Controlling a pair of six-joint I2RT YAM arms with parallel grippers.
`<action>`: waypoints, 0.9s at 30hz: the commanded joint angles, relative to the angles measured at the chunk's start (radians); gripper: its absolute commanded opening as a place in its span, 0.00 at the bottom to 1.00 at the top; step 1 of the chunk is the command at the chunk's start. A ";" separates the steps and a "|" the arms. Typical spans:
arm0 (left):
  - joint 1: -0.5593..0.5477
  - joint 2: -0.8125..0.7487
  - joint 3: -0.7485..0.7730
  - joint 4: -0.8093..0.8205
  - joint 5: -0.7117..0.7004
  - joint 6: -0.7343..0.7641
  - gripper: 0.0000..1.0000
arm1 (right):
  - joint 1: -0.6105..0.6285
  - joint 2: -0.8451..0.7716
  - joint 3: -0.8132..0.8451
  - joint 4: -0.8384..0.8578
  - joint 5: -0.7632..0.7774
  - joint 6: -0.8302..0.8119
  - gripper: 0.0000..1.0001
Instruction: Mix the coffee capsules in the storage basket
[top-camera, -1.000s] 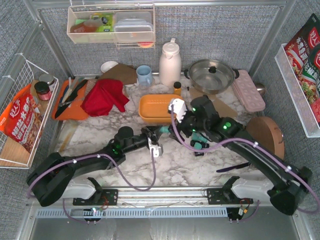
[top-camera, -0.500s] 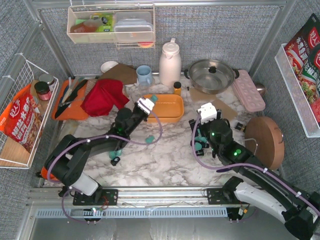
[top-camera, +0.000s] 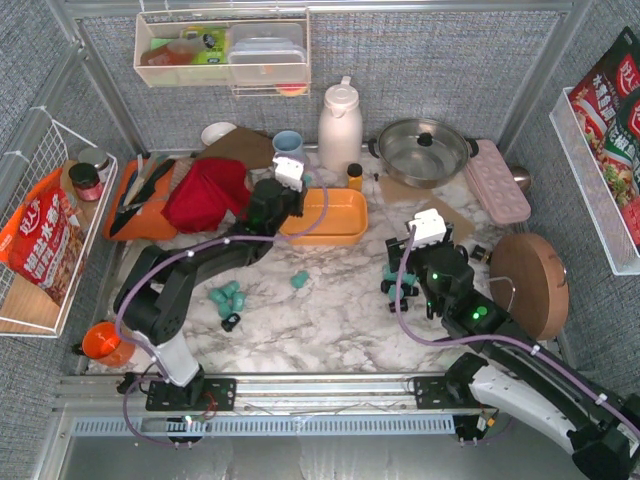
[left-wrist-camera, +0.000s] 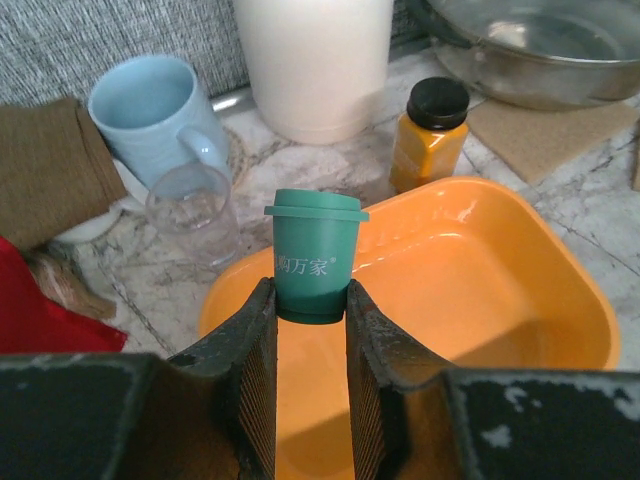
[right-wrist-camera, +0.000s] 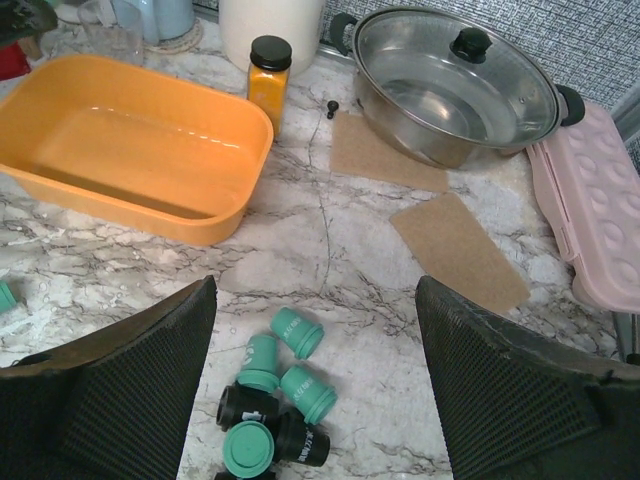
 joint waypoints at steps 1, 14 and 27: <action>0.012 0.058 0.119 -0.294 -0.058 -0.119 0.19 | 0.000 -0.016 0.009 0.015 0.010 0.017 0.85; 0.016 0.213 0.290 -0.489 -0.090 -0.258 0.20 | -0.001 -0.026 0.011 0.007 0.010 0.017 0.85; 0.016 0.264 0.364 -0.545 -0.132 -0.330 0.55 | -0.001 -0.028 0.017 -0.013 -0.004 0.016 0.86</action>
